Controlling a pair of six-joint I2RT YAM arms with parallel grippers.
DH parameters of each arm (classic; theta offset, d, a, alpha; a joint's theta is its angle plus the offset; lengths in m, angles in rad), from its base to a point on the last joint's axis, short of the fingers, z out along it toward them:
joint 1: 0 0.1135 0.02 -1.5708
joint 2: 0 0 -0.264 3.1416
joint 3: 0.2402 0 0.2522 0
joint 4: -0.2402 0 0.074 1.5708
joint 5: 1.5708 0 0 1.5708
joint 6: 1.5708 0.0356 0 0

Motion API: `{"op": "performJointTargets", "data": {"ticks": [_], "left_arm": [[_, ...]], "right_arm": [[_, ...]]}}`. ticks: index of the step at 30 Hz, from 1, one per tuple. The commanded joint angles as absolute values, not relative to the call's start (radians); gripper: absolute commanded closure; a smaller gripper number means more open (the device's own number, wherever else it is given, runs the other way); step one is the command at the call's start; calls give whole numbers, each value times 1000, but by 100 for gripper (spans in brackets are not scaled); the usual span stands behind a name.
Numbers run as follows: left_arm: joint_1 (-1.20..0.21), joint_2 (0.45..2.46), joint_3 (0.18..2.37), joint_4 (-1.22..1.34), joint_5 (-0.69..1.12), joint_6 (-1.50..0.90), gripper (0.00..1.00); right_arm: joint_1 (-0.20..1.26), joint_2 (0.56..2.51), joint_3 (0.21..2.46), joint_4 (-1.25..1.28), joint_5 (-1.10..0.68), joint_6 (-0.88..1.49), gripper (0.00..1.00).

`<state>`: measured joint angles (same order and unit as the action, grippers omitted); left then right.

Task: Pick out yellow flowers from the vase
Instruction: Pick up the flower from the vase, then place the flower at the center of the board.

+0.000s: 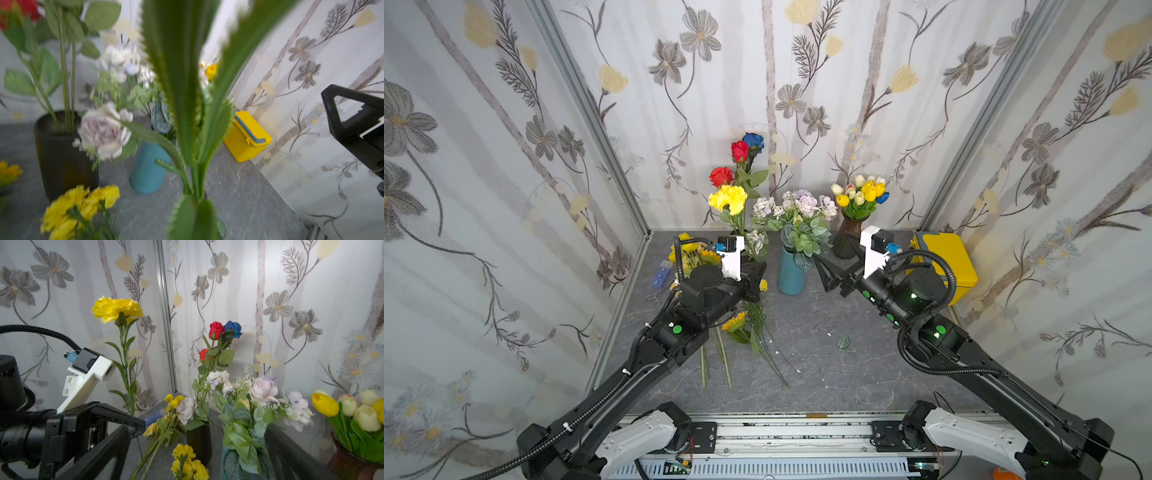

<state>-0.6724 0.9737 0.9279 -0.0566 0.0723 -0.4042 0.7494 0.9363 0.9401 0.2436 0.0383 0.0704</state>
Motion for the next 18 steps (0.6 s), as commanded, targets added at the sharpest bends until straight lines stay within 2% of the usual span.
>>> {"op": "performJointTargets", "data": {"ticks": [1, 7, 18], "left_arm": [[-690, 901, 814, -129, 74, -608, 100], [-709, 814, 542, -9, 122, -850, 100], [-708, 1092, 451, 202, 159, -904, 100]], "right_arm": [[747, 846, 826, 256, 155, 87, 0], [741, 745, 636, 230, 256, 174, 0], [700, 806, 586, 211, 361, 280, 1]]}}
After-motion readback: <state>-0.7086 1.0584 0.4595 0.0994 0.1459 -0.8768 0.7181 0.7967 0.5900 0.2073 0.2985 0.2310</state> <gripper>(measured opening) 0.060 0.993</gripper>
